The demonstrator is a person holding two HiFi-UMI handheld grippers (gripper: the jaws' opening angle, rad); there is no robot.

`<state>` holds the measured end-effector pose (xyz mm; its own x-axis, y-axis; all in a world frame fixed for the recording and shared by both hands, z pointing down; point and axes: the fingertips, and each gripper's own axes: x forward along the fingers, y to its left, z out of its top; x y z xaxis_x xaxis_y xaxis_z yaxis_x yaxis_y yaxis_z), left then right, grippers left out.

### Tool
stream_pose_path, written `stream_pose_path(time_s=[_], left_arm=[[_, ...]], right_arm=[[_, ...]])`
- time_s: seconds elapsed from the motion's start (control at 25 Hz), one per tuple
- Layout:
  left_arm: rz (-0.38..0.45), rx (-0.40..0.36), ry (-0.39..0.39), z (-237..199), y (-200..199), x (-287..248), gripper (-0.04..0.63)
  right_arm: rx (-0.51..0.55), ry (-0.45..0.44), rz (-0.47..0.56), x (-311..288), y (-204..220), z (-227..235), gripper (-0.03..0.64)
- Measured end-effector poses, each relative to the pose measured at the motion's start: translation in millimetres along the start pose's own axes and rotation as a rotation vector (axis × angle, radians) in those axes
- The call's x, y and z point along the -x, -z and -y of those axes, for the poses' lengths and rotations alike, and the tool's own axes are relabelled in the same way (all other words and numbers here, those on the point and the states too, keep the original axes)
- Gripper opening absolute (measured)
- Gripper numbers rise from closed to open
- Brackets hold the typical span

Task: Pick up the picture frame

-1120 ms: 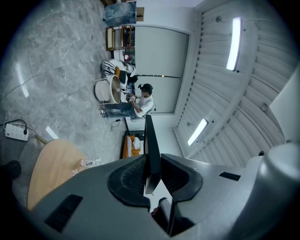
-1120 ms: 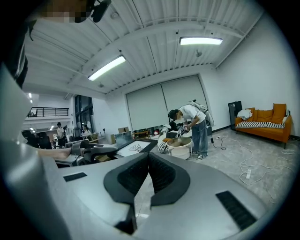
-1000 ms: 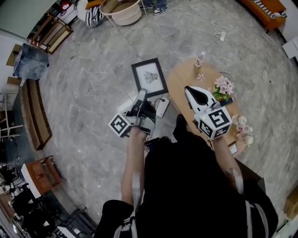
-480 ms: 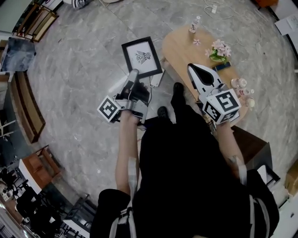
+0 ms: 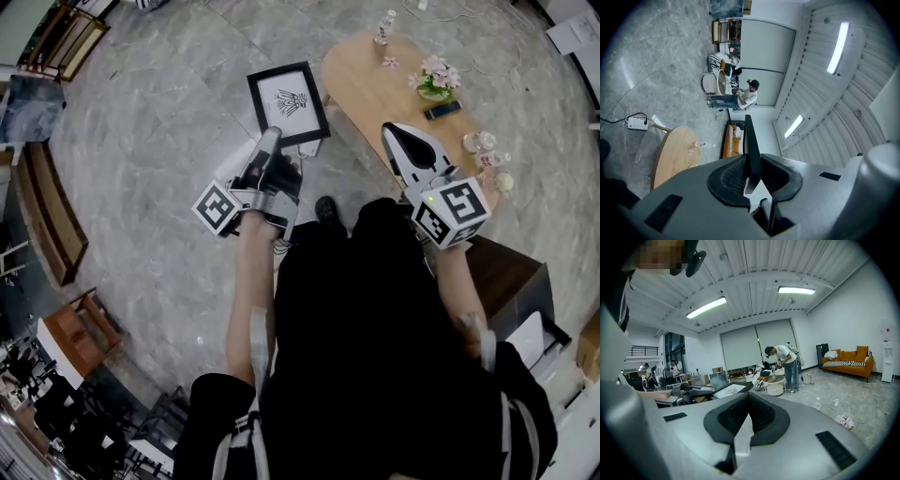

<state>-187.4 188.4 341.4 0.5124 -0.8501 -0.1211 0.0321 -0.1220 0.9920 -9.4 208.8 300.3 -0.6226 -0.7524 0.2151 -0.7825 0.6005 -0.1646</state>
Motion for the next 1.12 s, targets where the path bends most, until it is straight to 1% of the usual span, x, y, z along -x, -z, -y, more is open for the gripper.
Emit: stream_pose_path(time_s=[0.12,0.36,0.76,1.12], left_arm=[[0.002,-0.006,0.006,4,1,0,0.072],[0.025,0.006,0.012,10,1,0,0.072],[0.005,0.009,0.013,10,3,-1,0.072],[-0.018,0.012,0.01,5,2,-5,0.072]], right_arm=[[-0.002,-0.011,0.002,-2,-2,0,0.012],[0.021,-0.034,0.005,0,-13,-5,0.012],[0.022,-0.014,0.003,3,-10,-6,0.012],[0.044,-0.002,0.013,0,-13,-7,0.012]])
